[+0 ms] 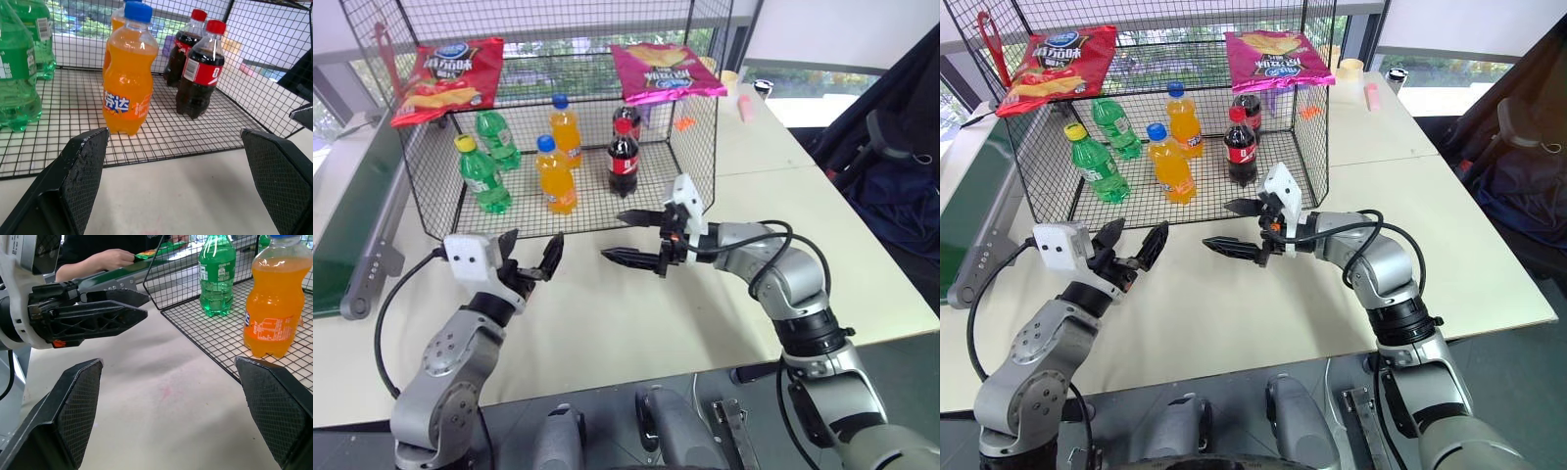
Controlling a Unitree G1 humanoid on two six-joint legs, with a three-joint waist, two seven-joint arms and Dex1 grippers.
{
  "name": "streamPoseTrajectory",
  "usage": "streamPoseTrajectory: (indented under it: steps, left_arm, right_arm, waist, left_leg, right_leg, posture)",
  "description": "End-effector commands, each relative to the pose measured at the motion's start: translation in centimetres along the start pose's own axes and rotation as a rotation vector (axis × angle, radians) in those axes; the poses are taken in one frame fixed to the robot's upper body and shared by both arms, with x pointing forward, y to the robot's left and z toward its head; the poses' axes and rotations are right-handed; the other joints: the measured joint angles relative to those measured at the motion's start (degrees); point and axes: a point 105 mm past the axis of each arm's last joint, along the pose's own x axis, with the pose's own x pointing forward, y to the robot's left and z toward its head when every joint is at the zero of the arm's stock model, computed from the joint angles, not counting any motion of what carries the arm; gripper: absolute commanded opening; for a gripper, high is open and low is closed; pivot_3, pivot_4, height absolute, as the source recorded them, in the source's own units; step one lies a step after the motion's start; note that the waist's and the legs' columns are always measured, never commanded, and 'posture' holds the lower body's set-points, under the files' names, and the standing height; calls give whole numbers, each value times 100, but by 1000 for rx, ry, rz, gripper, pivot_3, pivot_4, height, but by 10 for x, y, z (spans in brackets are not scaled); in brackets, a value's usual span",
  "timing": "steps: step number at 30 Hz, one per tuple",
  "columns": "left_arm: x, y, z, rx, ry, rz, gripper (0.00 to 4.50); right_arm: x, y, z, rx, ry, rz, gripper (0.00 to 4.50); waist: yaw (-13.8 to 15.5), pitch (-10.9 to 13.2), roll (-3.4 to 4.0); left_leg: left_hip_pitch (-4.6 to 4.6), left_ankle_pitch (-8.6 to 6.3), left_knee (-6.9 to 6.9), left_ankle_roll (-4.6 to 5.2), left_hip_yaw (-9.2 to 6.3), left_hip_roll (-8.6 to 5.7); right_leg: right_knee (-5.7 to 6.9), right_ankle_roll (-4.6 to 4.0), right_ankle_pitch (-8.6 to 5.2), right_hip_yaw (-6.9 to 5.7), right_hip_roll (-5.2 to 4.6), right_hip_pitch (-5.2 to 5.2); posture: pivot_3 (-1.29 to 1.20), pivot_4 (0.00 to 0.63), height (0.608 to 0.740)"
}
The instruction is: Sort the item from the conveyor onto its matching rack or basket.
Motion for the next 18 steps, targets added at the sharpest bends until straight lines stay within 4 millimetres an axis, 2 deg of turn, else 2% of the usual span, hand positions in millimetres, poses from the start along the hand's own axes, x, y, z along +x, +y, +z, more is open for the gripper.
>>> streamPoseTrajectory:
  steps: [1, 18]
  left_arm:
    - [1, -3, 11, 22, -45, -23, 4500]
    - [-5, 4, 12, 43, -33, 10, 4500]
  right_arm:
    - [-3, 1, 14, -56, -27, 5, 4444]
    - [-2, -4, 12, -67, -15, -11, 4444]
  waist:
    - [1, 0, 0]
    - [-5, 0, 0]
  left_leg:
    - [0, 0, 0, 0, 0, 0]
    - [0, 0, 1, 0, 0, 0]
  right_leg:
    - [0, 0, 0, 0, 0, 0]
    - [0, 0, 0, 0, 0, 0]
  posture:
    - [0, 150, 740]
    - [0, 150, 740]
